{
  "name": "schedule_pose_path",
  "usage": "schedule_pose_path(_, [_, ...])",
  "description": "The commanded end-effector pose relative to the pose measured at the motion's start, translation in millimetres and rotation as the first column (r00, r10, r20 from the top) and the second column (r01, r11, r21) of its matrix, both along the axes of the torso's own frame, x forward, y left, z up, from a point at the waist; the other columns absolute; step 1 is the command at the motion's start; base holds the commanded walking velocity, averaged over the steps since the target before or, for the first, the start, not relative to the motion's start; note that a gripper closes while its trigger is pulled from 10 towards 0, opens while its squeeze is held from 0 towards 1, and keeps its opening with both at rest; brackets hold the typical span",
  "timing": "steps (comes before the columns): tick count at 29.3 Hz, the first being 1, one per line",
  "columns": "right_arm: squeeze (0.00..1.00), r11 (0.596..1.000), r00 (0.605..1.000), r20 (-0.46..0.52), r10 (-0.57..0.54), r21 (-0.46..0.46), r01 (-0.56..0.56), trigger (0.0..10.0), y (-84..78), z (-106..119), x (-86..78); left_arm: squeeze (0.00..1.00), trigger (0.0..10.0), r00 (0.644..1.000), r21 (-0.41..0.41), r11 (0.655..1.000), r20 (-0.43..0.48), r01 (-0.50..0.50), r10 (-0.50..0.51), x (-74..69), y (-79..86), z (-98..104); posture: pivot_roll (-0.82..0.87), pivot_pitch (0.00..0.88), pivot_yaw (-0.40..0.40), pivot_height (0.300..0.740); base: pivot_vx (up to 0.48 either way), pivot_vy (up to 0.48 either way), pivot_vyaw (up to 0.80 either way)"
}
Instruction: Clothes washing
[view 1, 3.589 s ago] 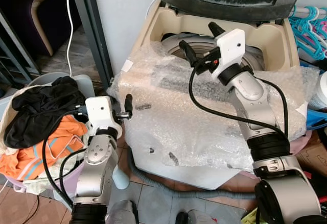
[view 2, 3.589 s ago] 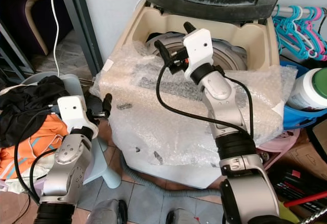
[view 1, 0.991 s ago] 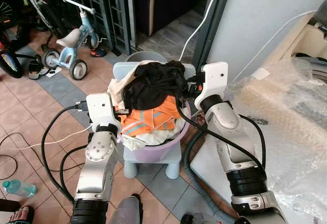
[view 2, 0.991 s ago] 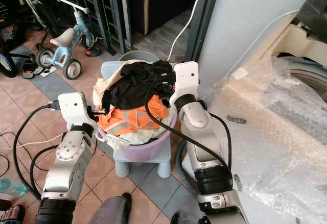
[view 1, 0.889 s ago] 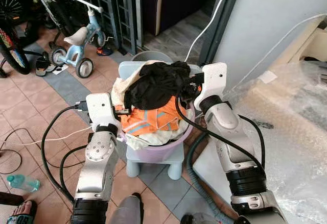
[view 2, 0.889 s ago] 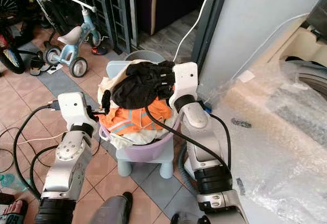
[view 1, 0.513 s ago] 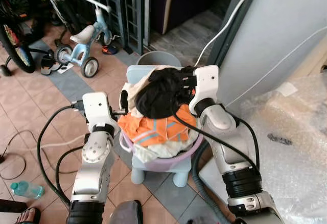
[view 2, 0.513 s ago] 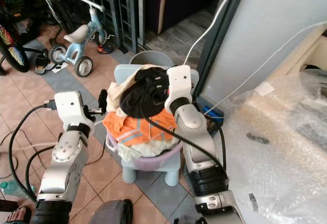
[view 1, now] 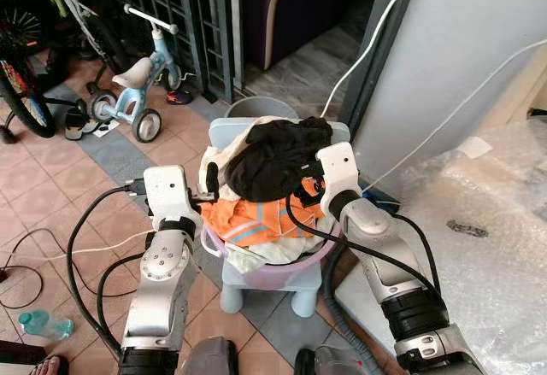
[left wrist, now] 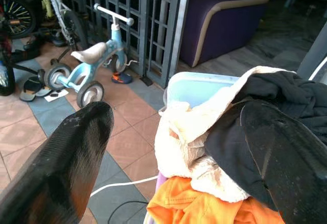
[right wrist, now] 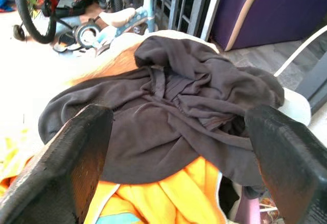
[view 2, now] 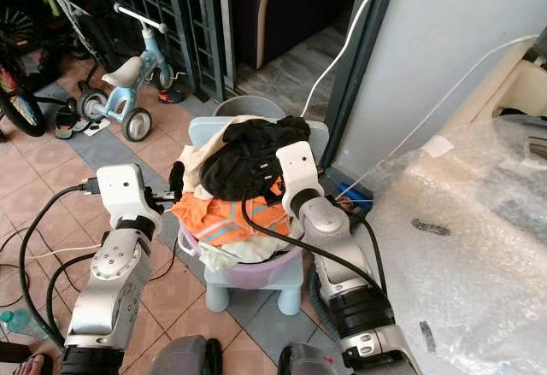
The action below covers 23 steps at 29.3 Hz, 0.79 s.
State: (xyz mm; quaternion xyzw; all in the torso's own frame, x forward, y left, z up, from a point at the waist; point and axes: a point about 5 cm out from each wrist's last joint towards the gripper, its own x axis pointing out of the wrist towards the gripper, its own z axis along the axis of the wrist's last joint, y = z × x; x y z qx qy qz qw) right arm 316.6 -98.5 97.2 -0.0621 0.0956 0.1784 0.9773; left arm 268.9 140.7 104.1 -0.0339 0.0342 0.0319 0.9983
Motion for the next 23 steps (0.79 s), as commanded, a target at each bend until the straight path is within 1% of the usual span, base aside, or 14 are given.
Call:
schedule_pose_path(1, [0.0,1.0,0.999,-0.033,-0.029,0.005,0.029,10.0,-3.9,-10,-0.5,0.0,10.0,0.998,0.049,0.998,-0.046,-0.038,0.04,-5.8,9.5,-5,0.11,0.132,-0.017,0.74,0.0,0.0,0.65])
schedule_pose_path(2, [0.0,0.999,0.998,-0.043,-0.035,0.009,0.035,10.0,-5.4,-15,-1.4,0.0,10.0,0.996,0.056,0.997,-0.062,-0.057,0.061,-10.5,15.2,-8,0.12,0.138,-0.014,0.74,0.0,0.0,0.65])
schedule_pose_path(6, [0.0,0.999,0.998,-0.057,-0.04,0.006,0.04,10.0,-5.8,-20,-2.9,0.0,10.0,0.996,0.073,0.996,-0.063,-0.058,0.063,-18.7,22.1,-8,0.14,0.155,-0.009,0.74,0.0,0.0,0.64])
schedule_pose_path(8, [0.0,0.999,0.997,-0.065,-0.033,-0.006,0.033,10.0,-1.7,-23,0.7,0.0,10.0,0.995,0.079,0.995,-0.072,-0.059,0.065,-23.8,26.3,-8,0.15,0.164,-0.008,0.74,0.261,0.0,0.55])
schedule_pose_path(9, [0.0,0.999,0.997,-0.072,-0.031,0.017,0.032,10.0,0.2,-24,1.8,0.0,10.0,0.995,0.082,0.995,-0.076,-0.062,0.068,-25.2,27.2,-8,0.15,0.169,-0.009,0.74,0.274,0.0,0.0])
schedule_pose_path(14, [0.0,0.999,0.998,-0.06,-0.035,-0.036,0.032,10.0,5.7,-22,9.5,0.0,10.0,0.993,0.083,0.994,-0.083,-0.071,0.078,-26.9,28.0,-6,0.18,0.176,-0.012,0.74,0.0,0.0,0.0])
schedule_pose_path(15, [0.0,0.997,0.998,-0.051,-0.045,-0.069,0.041,10.0,7.2,-21,14.0,0.0,10.0,0.993,0.08,0.994,-0.085,-0.069,0.076,-27.5,26.8,-5,0.18,0.177,-0.012,0.74,0.0,0.0,0.0])
schedule_pose_path(17, [0.0,0.991,0.991,-0.098,-0.092,-0.103,0.082,10.0,7.7,-25,22.6,0.0,10.0,0.994,0.076,0.995,-0.093,-0.059,0.066,-29.6,23.8,-4,0.2,0.182,-0.013,0.74,0.0,0.0,0.0])
schedule_pose_path(18, [0.0,0.99,0.99,-0.104,-0.1,-0.111,0.089,10.0,7.5,-25,23.6,0.0,10.0,0.993,0.077,0.995,-0.096,-0.056,0.064,-30.0,23.4,-4,0.2,0.182,-0.013,0.74,0.0,0.0,0.0])
schedule_pose_path(19, [0.0,0.986,0.982,-0.144,-0.126,-0.128,0.108,10.0,7.0,-30,25.4,0.0,10.0,0.993,0.08,0.995,-0.1,-0.054,0.062,-30.9,22.9,-4,0.21,0.183,-0.015,0.74,0.0,0.0,0.0])
schedule_pose_path(20, [0.0,0.983,0.969,-0.199,-0.146,-0.14,0.12,10.0,7.7,-36,25.1,0.0,10.0,0.992,0.084,0.995,-0.107,-0.059,0.068,-32.0,23.3,-4,0.21,0.184,-0.015,0.74,0.0,0.0,0.0])
schedule_pose_path(22, [0.0,0.982,0.966,-0.21,-0.15,-0.142,0.122,10.0,7.9,-38,24.9,0.0,10.0,0.992,0.085,0.995,-0.108,-0.06,0.069,-32.3,23.4,-4,0.21,0.184,-0.015,0.74,0.0,0.0,0.0])
schedule_pose_path(23, [0.0,0.985,0.959,-0.24,-0.15,-0.123,0.123,10.0,9.7,-41,23.6,0.0,10.0,0.992,0.085,0.994,-0.109,-0.061,0.07,-32.7,23.7,-4,0.22,0.183,-0.019,0.74,0.0,0.0,0.0])
